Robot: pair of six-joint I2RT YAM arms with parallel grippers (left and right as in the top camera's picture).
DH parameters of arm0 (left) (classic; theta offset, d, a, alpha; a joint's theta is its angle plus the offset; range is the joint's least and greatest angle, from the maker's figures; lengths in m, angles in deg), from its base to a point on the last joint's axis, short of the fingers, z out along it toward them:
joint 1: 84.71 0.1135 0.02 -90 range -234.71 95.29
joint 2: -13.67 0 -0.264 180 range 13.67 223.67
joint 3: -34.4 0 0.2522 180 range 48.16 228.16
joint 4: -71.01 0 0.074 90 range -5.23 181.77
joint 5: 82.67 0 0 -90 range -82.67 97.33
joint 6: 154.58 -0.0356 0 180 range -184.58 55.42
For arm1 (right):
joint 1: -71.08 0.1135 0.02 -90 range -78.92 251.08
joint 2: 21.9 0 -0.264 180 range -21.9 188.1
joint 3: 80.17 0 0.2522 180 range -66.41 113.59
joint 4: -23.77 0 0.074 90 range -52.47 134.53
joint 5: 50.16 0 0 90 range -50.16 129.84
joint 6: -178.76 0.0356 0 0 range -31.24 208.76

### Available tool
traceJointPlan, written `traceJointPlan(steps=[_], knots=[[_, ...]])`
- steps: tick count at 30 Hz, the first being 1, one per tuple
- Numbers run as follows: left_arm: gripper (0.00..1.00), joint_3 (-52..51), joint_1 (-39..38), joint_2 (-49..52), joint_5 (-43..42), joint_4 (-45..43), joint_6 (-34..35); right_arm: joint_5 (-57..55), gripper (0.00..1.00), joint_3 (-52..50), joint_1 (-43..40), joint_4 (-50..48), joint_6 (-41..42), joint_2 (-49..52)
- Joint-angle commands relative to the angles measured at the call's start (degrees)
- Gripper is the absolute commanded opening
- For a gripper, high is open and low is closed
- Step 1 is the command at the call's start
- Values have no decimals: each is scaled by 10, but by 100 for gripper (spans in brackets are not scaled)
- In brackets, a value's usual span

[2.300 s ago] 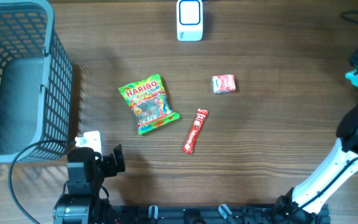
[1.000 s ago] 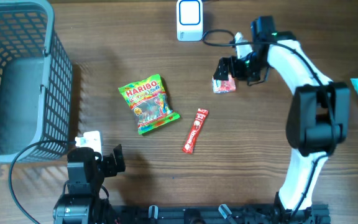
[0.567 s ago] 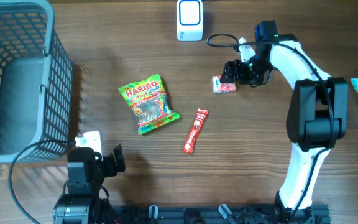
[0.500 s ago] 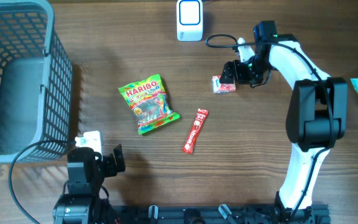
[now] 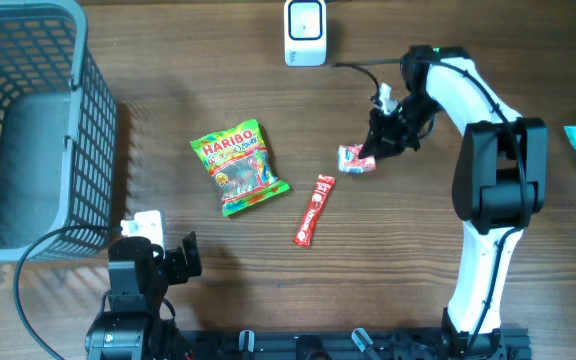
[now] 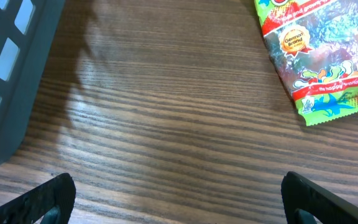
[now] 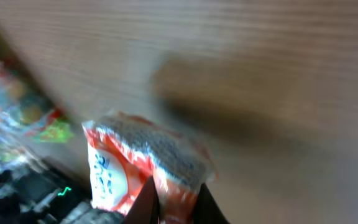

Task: Scan the item barcode
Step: 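Lift the red box and hold it up to the white scanner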

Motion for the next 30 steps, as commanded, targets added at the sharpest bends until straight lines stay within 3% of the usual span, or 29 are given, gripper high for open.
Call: traceJointPlan(steps=[1,4,8,15,17,19,20,25,28,30], knots=[[100,-2,3,-1,5,-2,-7,112,4,44,-1,83,102,-2],[100,-2,3,-1,5,-2,-7,133,4,42,-1,151,166,-1],[100,-2,3,-1,5,-2,-7,186,4,42,-1,151,168,-3],[100,-2,3,-1,5,-2,-7,183,4,42,-1,151,191,-3],[100,-2,3,-1,5,-2,-7,166,4,42,-1,150,161,-3],[100,-2,3,-1,5,-2,-7,173,4,44,-1,132,34,-3],[100,-2,3,-1,5,-2,-7,172,4,44,-1,132,18,-3],[100,-2,3,-1,5,-2,-7,170,4,44,8,133,-9,-30],[100,-2,3,-1,5,-2,-7,157,5,45,31,68,-27,-90],[100,-2,3,-1,5,-2,-7,119,5,45,50,-24,13,-144]])
